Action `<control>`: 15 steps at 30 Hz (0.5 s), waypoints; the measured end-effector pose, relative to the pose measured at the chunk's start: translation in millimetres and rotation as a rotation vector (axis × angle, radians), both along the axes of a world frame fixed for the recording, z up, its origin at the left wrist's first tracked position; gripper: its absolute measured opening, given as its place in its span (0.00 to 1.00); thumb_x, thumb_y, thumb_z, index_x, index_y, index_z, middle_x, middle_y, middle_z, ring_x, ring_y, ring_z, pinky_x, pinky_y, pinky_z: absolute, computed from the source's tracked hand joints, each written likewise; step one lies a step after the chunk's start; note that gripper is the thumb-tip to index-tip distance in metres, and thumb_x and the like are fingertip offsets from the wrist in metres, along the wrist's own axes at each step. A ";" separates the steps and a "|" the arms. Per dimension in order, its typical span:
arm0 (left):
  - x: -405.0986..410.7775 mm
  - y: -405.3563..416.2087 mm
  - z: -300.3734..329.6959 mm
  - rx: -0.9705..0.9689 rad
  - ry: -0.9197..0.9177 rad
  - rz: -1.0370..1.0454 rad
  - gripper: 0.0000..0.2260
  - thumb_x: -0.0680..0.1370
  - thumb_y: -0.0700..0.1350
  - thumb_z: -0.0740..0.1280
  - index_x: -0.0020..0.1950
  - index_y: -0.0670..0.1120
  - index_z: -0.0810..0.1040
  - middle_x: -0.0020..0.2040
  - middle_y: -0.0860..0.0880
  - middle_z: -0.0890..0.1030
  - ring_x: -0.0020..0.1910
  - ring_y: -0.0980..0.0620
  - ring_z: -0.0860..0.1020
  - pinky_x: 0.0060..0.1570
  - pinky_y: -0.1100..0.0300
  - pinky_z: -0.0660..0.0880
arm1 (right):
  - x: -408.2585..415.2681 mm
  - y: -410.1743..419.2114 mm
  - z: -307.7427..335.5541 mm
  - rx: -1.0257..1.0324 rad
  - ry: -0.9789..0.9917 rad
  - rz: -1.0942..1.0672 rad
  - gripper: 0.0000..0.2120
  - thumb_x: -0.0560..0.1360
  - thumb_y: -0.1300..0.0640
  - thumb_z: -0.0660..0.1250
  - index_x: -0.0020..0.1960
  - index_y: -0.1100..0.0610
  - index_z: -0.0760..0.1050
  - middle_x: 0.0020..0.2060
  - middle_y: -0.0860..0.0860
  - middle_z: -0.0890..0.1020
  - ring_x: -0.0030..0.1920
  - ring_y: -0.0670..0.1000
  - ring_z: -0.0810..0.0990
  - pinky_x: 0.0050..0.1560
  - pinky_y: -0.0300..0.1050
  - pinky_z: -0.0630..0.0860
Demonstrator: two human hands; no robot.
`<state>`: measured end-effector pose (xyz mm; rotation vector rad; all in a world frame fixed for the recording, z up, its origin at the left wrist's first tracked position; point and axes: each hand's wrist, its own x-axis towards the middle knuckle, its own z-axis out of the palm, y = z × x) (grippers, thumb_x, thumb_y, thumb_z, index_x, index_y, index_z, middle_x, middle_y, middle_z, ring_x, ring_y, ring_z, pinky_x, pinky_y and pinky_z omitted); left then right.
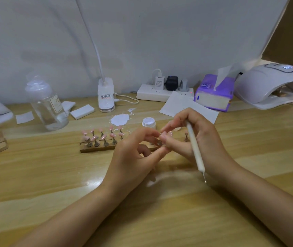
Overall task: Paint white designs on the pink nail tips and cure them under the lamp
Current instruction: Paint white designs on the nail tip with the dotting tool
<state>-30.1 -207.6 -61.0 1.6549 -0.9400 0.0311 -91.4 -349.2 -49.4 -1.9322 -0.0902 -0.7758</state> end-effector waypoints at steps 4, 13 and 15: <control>1.5 1.3 -0.2 -0.021 -0.085 0.035 0.08 0.71 0.38 0.72 0.42 0.50 0.77 0.32 0.56 0.79 0.25 0.58 0.77 0.25 0.66 0.72 | -4.6 12.3 -0.4 0.016 0.002 0.020 0.16 0.66 0.62 0.75 0.41 0.47 0.71 0.39 0.47 0.82 0.43 0.43 0.78 0.44 0.41 0.75; 6.2 -1.0 0.5 -0.094 0.083 -0.047 0.02 0.67 0.44 0.70 0.38 0.49 0.82 0.34 0.58 0.82 0.28 0.60 0.78 0.31 0.69 0.74 | 19.7 -8.1 33.5 0.172 0.189 -0.138 0.26 0.72 0.35 0.50 0.38 0.48 0.81 0.18 0.47 0.71 0.21 0.41 0.68 0.26 0.29 0.66; 6.9 -0.9 0.6 -0.082 0.077 -0.087 0.03 0.68 0.45 0.68 0.39 0.50 0.82 0.35 0.59 0.82 0.29 0.60 0.77 0.31 0.65 0.76 | 36.0 -17.1 38.7 0.135 0.359 -0.152 0.30 0.74 0.33 0.48 0.37 0.47 0.82 0.16 0.43 0.68 0.20 0.39 0.67 0.23 0.28 0.65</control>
